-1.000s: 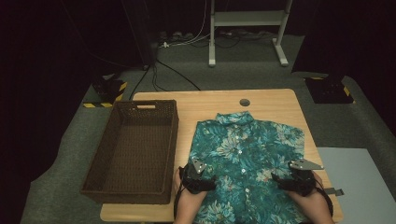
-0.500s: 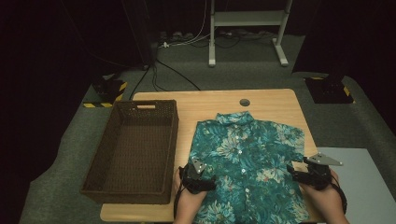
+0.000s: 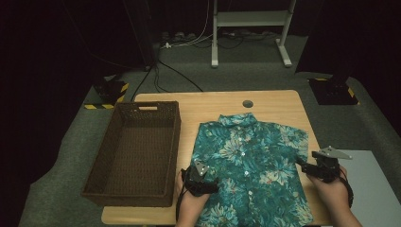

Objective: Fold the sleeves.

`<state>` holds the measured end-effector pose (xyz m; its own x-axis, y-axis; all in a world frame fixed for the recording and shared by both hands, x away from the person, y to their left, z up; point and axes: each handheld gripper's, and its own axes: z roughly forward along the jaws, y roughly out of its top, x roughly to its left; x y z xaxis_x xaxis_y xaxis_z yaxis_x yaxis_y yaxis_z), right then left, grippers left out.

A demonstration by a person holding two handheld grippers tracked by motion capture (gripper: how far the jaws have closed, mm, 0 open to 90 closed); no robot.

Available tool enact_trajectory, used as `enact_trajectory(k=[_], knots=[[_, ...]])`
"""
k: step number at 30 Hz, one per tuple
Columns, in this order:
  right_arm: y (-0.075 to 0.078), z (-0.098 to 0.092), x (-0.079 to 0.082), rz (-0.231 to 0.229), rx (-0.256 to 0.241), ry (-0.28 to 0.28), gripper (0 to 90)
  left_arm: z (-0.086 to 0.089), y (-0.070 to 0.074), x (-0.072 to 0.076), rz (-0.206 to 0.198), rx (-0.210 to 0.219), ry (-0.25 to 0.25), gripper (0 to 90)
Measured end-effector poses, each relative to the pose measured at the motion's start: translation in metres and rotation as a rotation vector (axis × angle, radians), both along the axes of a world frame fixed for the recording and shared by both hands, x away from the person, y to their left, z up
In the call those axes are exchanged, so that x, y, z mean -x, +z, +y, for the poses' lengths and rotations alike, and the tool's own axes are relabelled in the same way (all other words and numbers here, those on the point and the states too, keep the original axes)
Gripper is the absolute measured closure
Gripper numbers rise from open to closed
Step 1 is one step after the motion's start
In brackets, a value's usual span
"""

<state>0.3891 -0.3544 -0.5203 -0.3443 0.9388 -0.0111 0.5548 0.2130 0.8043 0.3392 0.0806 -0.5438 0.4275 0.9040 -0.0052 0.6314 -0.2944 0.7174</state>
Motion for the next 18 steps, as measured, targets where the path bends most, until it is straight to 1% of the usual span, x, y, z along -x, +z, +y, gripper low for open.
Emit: enact_trajectory(k=[3,5,6,8,9,10,11,14,15,18], knots=[[-0.001,-0.003,-0.007,0.002,-0.011,-0.019,30.7,0.0,0.0,0.0,0.0,0.0,0.0,3.2],[-0.001,-0.004,-0.01,0.003,-0.011,-0.023,31.8,0.0,0.0,0.0,0.0,0.0,0.0,3.2],[-0.001,-0.005,-0.015,0.0,-0.012,-0.03,33.6,0.0,0.0,0.0,0.0,0.0,0.0,3.2],[-0.001,-0.006,-0.016,-0.001,-0.012,-0.033,34.1,0.0,0.0,0.0,0.0,0.0,0.0,3.2],[-0.001,-0.007,-0.021,-0.003,-0.01,-0.039,35.5,0.0,0.0,0.0,0.0,0.0,0.0,3.2],[-0.001,-0.007,-0.021,-0.003,-0.01,-0.039,35.5,0.0,0.0,0.0,0.0,0.0,0.0,3.2],[-0.002,-0.008,-0.025,-0.002,-0.013,-0.049,36.5,0.0,0.0,0.0,0.0,0.001,0.0,3.2],[-0.002,-0.009,-0.029,0.0,-0.014,-0.052,37.8,0.0,0.0,0.0,0.0,0.0,0.0,3.2],[-0.002,-0.01,-0.034,0.002,-0.019,-0.063,40.5,0.0,0.0,0.0,0.0,-0.001,-0.001,3.2],[-0.003,-0.012,-0.04,0.007,-0.024,-0.073,43.0,0.0,0.0,0.0,0.0,0.0,0.0,3.2]])
